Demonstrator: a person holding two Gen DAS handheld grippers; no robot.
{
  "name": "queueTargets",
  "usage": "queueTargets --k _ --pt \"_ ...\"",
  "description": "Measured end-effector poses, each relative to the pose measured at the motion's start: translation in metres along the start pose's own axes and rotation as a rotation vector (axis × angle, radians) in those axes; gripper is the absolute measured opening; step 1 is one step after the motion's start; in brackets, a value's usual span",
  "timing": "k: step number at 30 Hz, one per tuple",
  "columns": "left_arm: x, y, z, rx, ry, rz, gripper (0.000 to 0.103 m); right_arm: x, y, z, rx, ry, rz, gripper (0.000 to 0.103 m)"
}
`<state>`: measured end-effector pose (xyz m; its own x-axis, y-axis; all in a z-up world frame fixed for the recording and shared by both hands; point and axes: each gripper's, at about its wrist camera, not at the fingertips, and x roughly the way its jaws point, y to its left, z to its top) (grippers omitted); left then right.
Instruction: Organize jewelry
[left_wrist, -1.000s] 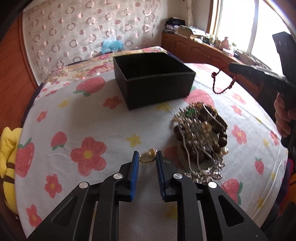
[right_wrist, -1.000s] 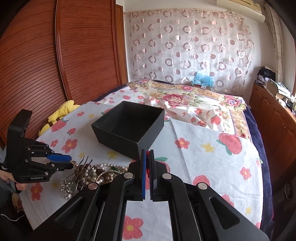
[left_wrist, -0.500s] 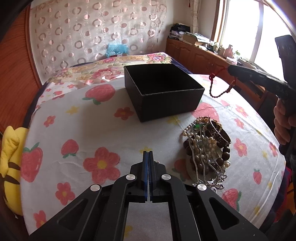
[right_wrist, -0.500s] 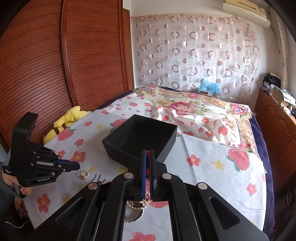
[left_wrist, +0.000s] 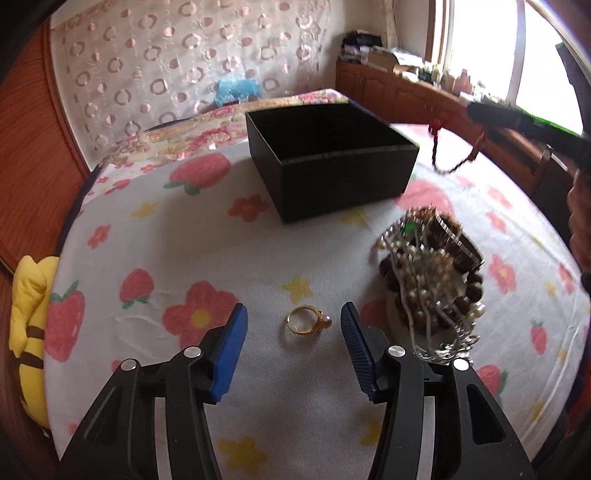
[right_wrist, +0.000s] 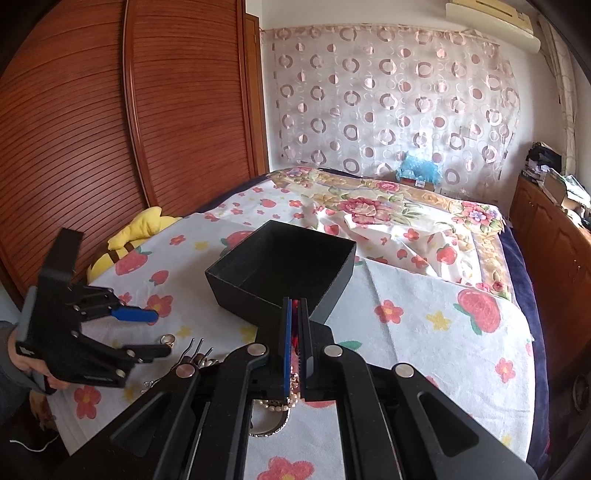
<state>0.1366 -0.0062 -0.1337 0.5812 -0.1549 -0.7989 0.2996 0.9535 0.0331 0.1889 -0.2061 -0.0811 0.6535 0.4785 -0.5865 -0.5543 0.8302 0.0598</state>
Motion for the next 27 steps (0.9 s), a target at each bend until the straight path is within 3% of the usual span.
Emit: queueTargets --k 2,5,13,27 --pt "0.003 -0.004 -0.001 0.019 0.006 0.003 0.043 0.0 0.0 0.0 -0.003 0.0 -0.001 0.004" --pt "0.001 -0.007 -0.002 0.033 0.003 -0.017 0.024 0.001 -0.001 0.0 -0.003 0.002 -0.001 0.004" --pt "-0.014 -0.005 0.004 0.012 -0.05 -0.001 0.024 0.006 0.001 0.004 -0.007 0.007 0.006 0.004" --pt "-0.025 0.004 0.07 -0.016 -0.155 -0.005 0.024 0.06 -0.006 0.047 0.023 0.04 0.074 0.004"
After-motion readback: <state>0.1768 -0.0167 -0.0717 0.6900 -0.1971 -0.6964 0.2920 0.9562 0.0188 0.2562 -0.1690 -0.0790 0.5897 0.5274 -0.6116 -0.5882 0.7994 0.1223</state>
